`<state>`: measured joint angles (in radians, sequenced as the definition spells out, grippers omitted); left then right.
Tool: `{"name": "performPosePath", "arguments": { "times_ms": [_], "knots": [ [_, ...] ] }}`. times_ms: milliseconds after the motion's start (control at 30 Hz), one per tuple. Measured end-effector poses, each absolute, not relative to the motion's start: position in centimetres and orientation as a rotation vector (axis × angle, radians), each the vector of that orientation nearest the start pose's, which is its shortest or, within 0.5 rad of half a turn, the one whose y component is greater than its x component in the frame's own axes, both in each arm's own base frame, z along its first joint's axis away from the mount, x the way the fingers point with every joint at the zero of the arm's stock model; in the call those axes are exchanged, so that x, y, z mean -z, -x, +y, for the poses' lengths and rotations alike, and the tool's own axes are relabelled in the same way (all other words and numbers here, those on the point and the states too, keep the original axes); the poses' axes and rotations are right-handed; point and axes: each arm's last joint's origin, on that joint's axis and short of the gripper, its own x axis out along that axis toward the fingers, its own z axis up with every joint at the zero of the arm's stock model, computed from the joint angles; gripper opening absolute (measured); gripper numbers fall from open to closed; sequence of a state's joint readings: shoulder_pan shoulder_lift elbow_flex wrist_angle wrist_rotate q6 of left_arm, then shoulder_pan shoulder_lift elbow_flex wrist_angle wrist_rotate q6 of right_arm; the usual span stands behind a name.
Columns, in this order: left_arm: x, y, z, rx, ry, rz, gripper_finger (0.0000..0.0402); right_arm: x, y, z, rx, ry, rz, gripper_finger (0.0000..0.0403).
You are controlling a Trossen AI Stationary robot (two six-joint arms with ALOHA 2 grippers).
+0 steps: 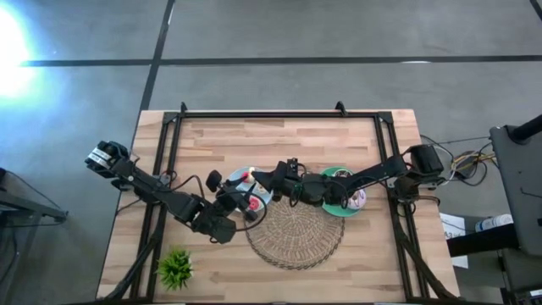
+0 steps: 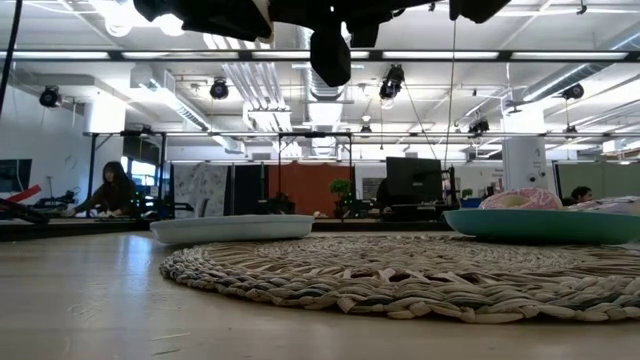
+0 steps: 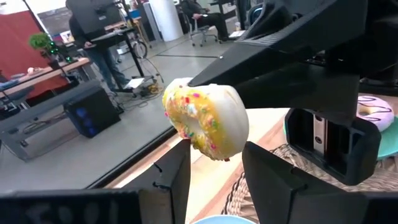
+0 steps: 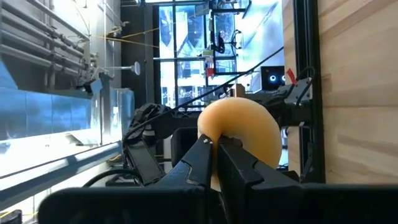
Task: Pick & Place donuts
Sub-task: Put the small yellow donut on the blue plate
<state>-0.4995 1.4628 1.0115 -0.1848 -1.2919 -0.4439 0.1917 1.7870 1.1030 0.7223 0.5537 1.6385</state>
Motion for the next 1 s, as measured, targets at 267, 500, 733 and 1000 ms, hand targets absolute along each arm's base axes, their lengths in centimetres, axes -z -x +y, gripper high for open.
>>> {"name": "performPosePath", "arguments": {
  "times_ms": [267, 500, 733, 1000],
  "knots": [
    [-27.0, -27.67, -11.91, -0.838, -0.076, 0.204, 0.0119, -25.57, -39.24, 6.07, 0.252, -1.641, -0.318, 0.0013],
    [-27.05, -27.63, -11.86, -0.86, -0.085, 0.195, 0.0118, -25.55, -39.25, 6.09, 0.248, -1.642, -0.309, 0.0013],
    [-27.13, -27.62, -11.76, -0.863, -0.096, 0.198, 0.0057, -25.4, -39.23, 6.18, 0.232, -1.656, -0.284, 0.0013],
    [-26.99, -27.55, -11.73, -0.858, -0.128, 0.22, 0.0003, -25.12, -38.85, 6.2, 0.229, -1.642, -0.233, 0.0016]
  ]
}}
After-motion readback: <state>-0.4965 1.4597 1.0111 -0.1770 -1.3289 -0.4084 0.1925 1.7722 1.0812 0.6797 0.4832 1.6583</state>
